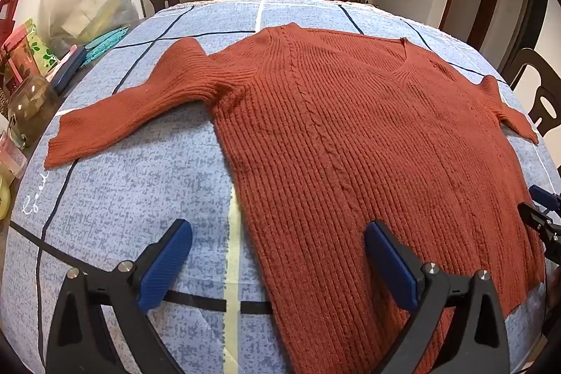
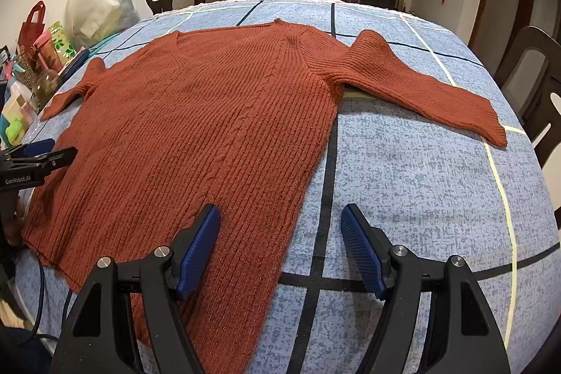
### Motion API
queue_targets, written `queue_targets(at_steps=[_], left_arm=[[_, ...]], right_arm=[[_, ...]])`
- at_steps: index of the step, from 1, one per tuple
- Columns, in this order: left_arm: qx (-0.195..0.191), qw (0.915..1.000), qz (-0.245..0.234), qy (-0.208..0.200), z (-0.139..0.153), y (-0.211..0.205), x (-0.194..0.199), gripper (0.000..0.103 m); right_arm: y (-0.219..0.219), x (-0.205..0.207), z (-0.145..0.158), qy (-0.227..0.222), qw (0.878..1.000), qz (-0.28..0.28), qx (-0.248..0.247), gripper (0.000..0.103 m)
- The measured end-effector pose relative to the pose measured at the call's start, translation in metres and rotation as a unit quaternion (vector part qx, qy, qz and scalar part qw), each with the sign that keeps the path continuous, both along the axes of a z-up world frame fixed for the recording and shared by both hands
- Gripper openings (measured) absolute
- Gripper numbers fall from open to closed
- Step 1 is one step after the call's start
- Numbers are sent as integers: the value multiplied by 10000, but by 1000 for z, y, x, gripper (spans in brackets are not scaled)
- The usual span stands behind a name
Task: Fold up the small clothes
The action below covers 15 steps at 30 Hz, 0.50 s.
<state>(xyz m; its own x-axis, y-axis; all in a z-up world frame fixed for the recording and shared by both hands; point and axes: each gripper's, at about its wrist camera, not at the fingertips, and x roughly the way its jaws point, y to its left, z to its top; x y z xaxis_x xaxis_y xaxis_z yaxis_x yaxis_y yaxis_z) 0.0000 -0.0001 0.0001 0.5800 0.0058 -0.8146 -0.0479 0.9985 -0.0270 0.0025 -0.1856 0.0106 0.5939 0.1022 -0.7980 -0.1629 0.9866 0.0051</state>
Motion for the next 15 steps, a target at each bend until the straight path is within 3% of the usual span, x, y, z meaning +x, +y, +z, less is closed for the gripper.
queue_targets(at_steps=[15], left_arm=[[-17,10000,1,-47,0,0,-1,101]], right_arm=[[1,1,1,-2,10000,0,24,72]])
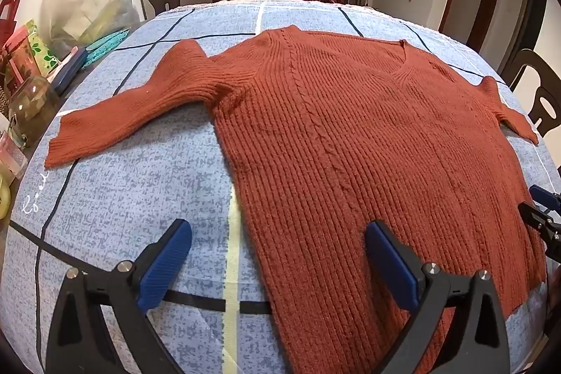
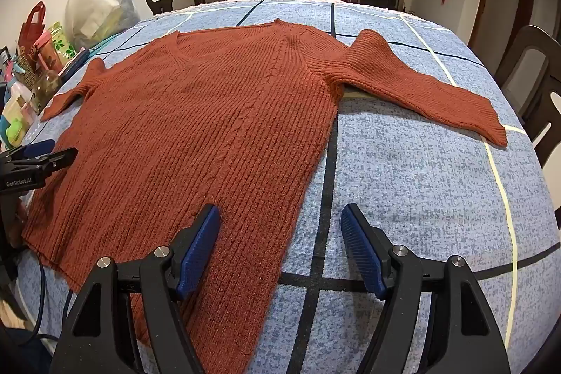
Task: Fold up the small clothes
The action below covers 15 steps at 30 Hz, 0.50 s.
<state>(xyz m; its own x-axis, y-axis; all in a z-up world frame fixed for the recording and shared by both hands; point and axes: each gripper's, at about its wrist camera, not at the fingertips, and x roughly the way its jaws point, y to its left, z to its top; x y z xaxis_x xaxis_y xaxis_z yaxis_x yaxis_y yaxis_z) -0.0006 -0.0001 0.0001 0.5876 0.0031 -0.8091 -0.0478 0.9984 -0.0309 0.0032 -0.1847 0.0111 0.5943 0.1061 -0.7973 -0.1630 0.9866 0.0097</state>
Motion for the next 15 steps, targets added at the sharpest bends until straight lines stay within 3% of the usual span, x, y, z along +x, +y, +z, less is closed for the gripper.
queue_targets(at_steps=[15], left_arm=[[23,10000,-5,-1,7,-2,2,102]], right_arm=[[0,0,0,-1,10000,0,6,72]])
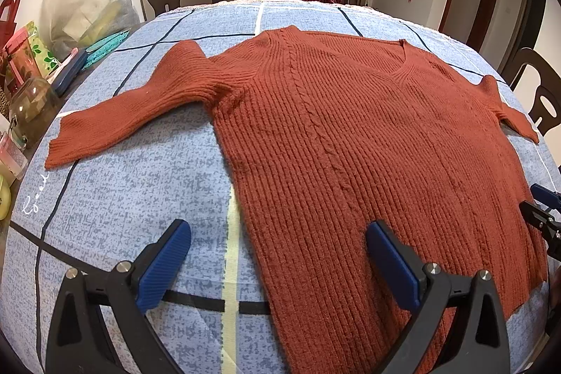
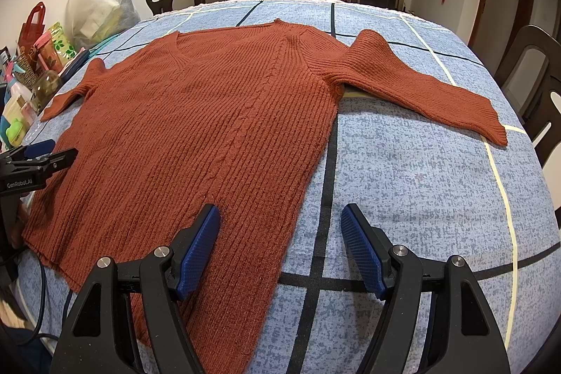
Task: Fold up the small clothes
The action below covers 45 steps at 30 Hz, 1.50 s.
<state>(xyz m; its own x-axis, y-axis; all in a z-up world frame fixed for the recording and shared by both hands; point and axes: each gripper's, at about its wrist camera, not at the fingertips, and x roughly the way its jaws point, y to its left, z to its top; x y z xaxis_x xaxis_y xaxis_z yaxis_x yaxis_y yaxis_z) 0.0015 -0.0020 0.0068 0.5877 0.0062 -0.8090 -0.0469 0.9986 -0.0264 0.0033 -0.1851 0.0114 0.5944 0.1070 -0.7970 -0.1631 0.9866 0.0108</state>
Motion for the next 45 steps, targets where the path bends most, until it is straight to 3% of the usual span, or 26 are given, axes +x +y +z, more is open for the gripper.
queue_targets(at_steps=[45], left_arm=[[16,10000,1,-44,-1,-1,-3,102]], right_arm=[[-2,-1,-1,0,10000,2,7,72]])
